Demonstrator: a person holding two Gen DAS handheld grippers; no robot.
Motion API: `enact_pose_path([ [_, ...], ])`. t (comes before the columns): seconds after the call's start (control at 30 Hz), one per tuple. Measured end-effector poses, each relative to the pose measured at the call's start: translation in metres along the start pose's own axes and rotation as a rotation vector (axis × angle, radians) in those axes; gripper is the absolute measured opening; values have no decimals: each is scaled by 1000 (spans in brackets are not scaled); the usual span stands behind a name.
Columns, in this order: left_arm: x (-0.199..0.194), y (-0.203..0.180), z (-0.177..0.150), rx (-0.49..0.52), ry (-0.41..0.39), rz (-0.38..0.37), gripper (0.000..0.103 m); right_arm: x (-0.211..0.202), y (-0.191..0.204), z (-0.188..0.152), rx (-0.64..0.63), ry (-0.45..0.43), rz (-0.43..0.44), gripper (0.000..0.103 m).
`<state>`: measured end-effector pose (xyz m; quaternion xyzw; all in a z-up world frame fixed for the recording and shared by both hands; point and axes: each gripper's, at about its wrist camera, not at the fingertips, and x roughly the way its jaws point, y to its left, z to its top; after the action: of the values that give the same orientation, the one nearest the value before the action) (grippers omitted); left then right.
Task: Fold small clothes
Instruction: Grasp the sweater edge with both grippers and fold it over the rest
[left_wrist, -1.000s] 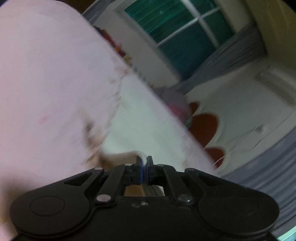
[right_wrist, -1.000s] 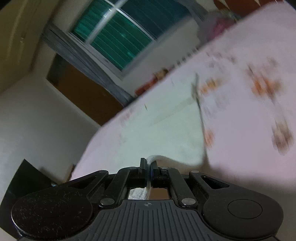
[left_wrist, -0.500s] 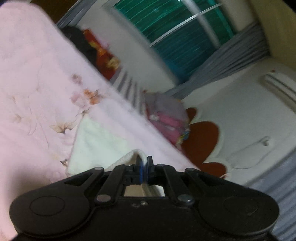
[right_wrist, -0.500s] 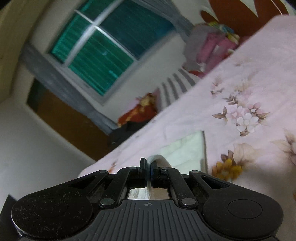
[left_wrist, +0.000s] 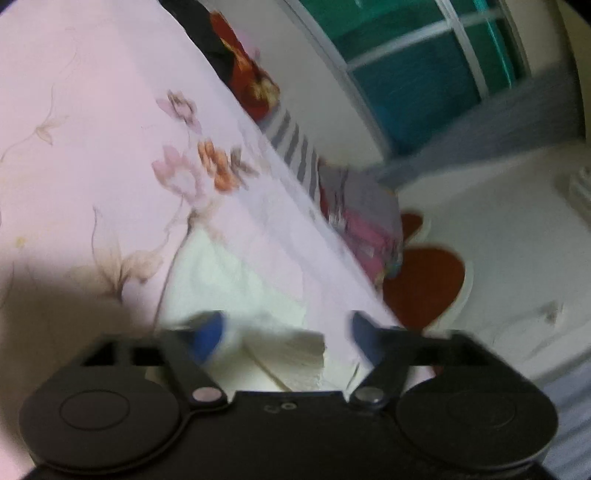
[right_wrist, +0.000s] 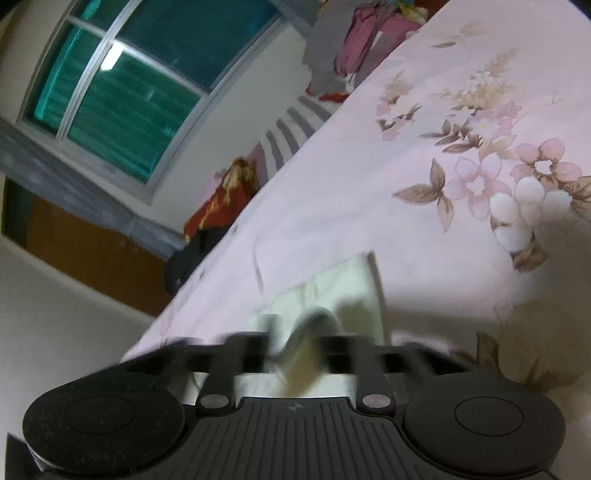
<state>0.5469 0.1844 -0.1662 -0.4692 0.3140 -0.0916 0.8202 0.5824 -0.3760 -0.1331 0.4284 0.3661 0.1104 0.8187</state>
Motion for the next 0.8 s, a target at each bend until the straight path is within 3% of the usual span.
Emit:
enact_pose_path([
  [0.03,-1,0,1,-7,-9,-16,83,-5,-1,0,7,-42,-13,77],
  [0.1,-2,-2,4,21,-9,-19,76,-11,-10,3,29,-76,5,76],
  [0.17,0,-11,6,131,14,44,69,-15,-8,1,10,-47,5,74],
  [0.2,1,-15,7,191,27,76,67,-15,-2,-1,-53,-31,-7,67],
  [0.27,7,-18,8,287,57,128,62,-13,15,-8,-219,8,-58,64],
  [0.33,15,-21,8,365,90,167,57,-7,27,-14,-337,39,-102,48],
  [0.47,33,-24,6,460,155,225,42,11,33,-25,-458,95,-200,39],
  [0.53,42,-25,5,503,177,253,13,18,34,-31,-506,114,-242,14],
  [0.57,44,-25,5,518,192,244,2,20,35,-34,-529,115,-252,8],
  [0.7,31,-30,5,569,107,196,2,15,43,-42,-585,60,-246,2],
  [0.8,36,-26,1,591,102,249,2,5,38,-42,-575,12,-196,2],
])
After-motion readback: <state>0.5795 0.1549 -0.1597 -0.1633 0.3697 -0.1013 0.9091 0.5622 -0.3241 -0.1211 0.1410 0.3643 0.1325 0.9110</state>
